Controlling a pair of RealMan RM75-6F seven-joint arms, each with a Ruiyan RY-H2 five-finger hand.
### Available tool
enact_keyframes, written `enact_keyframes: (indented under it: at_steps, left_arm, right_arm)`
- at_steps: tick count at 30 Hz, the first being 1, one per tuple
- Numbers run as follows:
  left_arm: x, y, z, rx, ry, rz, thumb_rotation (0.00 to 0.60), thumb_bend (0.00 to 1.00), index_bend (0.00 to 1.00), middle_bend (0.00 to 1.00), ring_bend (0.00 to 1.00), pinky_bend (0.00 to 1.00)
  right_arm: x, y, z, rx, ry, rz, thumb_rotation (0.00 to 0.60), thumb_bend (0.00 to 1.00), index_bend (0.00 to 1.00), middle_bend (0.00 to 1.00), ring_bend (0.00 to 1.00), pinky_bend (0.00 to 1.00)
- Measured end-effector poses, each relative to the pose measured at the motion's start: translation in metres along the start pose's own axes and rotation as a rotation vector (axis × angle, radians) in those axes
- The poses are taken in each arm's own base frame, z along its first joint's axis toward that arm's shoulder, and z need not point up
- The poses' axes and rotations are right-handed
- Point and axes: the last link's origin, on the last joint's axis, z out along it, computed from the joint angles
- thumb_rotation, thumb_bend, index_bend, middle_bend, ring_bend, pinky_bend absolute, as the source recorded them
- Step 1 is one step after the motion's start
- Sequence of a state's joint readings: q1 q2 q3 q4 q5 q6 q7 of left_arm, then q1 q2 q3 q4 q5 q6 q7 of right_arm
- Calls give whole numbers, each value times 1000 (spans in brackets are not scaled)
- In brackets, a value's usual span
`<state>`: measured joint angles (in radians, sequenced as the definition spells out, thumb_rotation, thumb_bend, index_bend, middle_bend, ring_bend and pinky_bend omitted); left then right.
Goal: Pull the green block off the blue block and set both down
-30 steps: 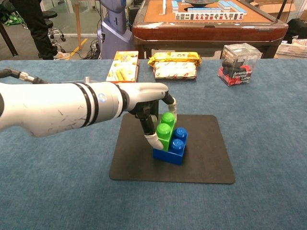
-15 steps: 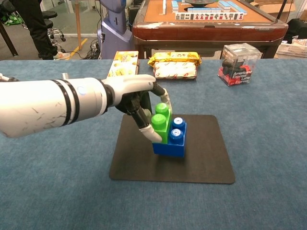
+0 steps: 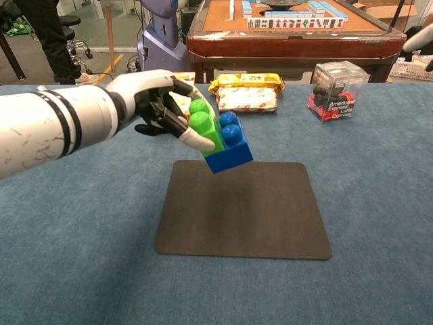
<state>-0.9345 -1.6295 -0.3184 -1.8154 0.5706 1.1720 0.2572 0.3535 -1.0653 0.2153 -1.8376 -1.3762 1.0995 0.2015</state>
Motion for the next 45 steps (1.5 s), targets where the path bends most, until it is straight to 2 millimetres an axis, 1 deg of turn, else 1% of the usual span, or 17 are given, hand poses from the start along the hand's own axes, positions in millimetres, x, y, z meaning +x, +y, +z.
enact_keyframes:
  at_steps: [5, 9, 15, 18, 21, 23, 25, 29, 33, 39, 45]
  left_arm:
    - [5, -2, 0, 14, 78, -62, 600, 172, 561, 1000, 874, 995]
    - [8, 1, 1, 17, 116, -112, 600, 172, 565, 1000, 881, 997]
    - [17, 5, -1, 37, 174, -229, 600, 173, 577, 1000, 892, 1000]
    - [17, 5, -3, 53, 180, -272, 600, 173, 577, 1000, 894, 1000]
    - [17, 4, -4, 57, 176, -277, 600, 174, 577, 1000, 895, 1000]
    - [17, 3, -4, 57, 178, -277, 600, 173, 577, 1000, 895, 1000]
    - [17, 2, -5, 58, 179, -277, 600, 173, 577, 1000, 895, 1000]
    - [18, 2, -5, 49, 187, -269, 600, 173, 576, 1000, 895, 1000]
    - [21, 3, -6, 42, 196, -290, 600, 173, 575, 1000, 895, 1000]
    - [24, 3, -7, 36, 201, -294, 600, 173, 575, 1000, 896, 1000]
    - [26, 3, -8, 35, 202, -301, 600, 173, 576, 1000, 895, 1000]
  right_arm:
    - [0, -24, 29, 41, -73, 33, 600, 0, 245, 991, 1000, 1000]
    - [-1, -46, 54, 64, -129, 74, 600, 0, 219, 991, 1000, 1000]
    - [-5, -75, 83, 83, -233, 124, 600, 0, 182, 991, 1000, 1000]
    - [-5, -89, 96, 88, -275, 145, 600, 0, 115, 989, 1000, 1000]
    - [-4, -100, 107, 91, -302, 154, 600, 0, 58, 984, 1000, 1000]
    - [-4, -105, 113, 88, -316, 155, 600, 0, 19, 981, 1000, 1000]
    - [-4, -110, 120, 82, -333, 151, 600, 0, 2, 975, 1000, 1000]
    - [-7, -117, 130, 58, -365, 155, 600, 0, 0, 963, 1000, 1000]
    - [-14, -121, 138, 25, -413, 170, 600, 0, 0, 962, 1000, 1000]
    - [-28, -127, 146, 13, -467, 176, 600, 0, 0, 962, 1000, 1000]
    - [-39, -132, 151, 15, -472, 188, 600, 0, 0, 962, 1000, 1000]
